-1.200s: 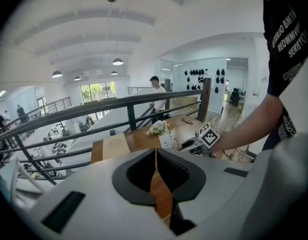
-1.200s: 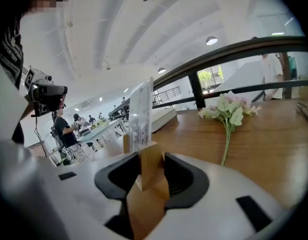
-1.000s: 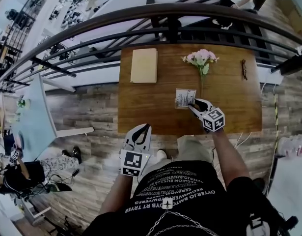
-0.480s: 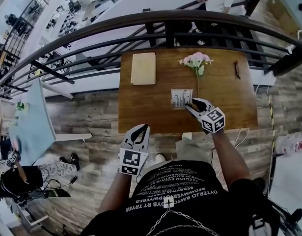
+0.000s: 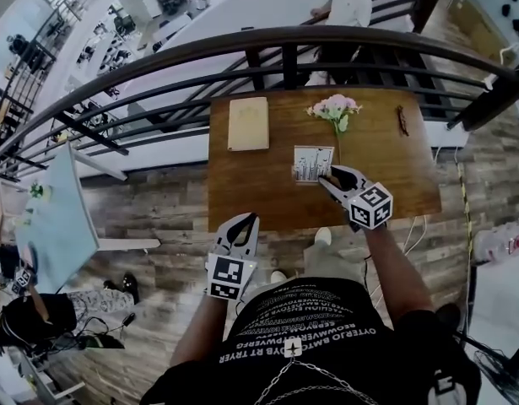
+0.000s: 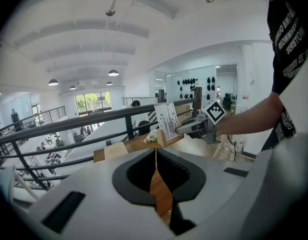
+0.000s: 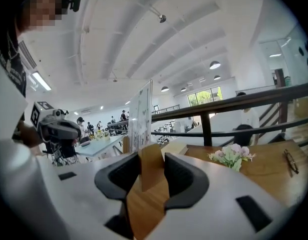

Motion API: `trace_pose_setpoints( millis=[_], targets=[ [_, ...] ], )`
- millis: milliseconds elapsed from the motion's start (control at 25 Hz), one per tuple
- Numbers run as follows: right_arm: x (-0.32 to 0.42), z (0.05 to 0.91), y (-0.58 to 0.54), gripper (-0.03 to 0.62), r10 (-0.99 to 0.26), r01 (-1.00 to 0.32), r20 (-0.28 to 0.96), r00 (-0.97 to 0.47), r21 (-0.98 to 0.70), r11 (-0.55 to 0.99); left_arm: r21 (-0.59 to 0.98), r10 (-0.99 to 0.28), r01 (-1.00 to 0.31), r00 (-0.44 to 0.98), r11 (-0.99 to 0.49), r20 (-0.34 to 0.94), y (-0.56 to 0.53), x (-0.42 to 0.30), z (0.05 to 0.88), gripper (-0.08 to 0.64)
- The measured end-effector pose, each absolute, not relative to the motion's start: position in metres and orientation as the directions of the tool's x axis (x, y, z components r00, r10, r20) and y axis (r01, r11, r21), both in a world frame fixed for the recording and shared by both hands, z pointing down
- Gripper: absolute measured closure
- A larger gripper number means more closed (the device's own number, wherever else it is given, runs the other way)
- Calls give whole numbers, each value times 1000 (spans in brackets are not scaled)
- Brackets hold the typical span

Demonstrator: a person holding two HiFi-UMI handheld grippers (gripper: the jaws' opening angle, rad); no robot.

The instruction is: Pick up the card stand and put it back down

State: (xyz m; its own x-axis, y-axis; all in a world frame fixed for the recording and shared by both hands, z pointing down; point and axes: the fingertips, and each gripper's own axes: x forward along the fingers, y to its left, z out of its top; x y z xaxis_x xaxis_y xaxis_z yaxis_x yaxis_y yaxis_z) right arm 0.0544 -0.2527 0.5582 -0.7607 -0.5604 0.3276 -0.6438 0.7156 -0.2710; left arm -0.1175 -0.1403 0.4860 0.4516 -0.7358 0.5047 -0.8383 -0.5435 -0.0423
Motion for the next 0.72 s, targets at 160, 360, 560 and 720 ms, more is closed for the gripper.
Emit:
trace_pose_setpoints(
  millis=[160,360,560,720],
  targets=[
    [49,531,-251,430,-571,-647,313,-758,-257,718,-42,-734,-832,463,-554,497,-137,-121,484,526],
    [47,502,-252,430,-596,-661,293,-748,-245,709,-40,-730,-822,481,-568,486,-134,-123,481,526],
    [43,476,-251,430,-609,-659,256,-751,-230,716,-46,-733,-817,490,-575,473,-133,-125,477,526],
    [40,451,-246,430,-617,-656,227,-754,-207,726,-46,-731,-811,500,-584,465,-126,-123,476,526]
  ],
)
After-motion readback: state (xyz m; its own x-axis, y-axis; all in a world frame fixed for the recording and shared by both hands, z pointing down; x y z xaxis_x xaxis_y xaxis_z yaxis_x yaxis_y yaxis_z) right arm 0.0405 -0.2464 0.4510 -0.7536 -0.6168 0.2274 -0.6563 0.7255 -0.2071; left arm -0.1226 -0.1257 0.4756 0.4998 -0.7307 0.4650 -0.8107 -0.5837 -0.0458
